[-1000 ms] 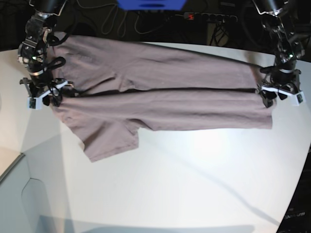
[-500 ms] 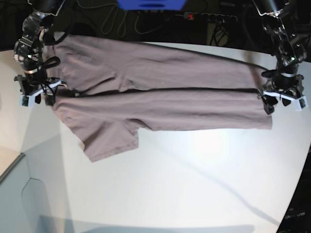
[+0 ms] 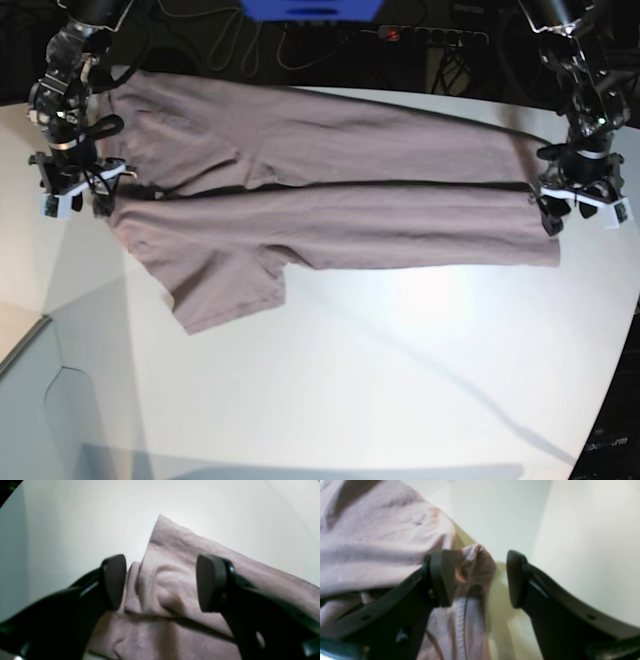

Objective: Layout the t-shirt on the table in an organized manner, then fold the t-shirt properly
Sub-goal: 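Lower the folded edge onto the shirt and open both grippers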

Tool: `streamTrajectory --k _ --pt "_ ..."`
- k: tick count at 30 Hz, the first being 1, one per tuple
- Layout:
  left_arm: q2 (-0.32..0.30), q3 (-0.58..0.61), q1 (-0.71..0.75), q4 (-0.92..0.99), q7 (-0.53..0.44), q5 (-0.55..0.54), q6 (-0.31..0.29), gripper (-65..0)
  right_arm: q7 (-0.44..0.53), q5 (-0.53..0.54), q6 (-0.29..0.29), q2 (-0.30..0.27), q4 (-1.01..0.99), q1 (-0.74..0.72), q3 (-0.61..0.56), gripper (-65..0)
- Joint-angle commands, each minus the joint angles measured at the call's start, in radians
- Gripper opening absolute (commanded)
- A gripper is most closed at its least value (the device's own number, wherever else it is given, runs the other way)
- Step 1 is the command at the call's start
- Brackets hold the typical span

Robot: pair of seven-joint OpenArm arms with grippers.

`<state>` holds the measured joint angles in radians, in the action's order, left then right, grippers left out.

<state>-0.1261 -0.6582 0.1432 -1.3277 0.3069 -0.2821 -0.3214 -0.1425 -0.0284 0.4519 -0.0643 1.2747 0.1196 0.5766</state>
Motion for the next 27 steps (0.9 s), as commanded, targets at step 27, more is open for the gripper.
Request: streamTrajectory --k 27 --pt "0.016 -0.002 0.025 -0.025 -0.021 -0.01 -0.005 -22.5 0.028 0.012 0.0 0.179 0.374 0.19 0.095 -31.6"
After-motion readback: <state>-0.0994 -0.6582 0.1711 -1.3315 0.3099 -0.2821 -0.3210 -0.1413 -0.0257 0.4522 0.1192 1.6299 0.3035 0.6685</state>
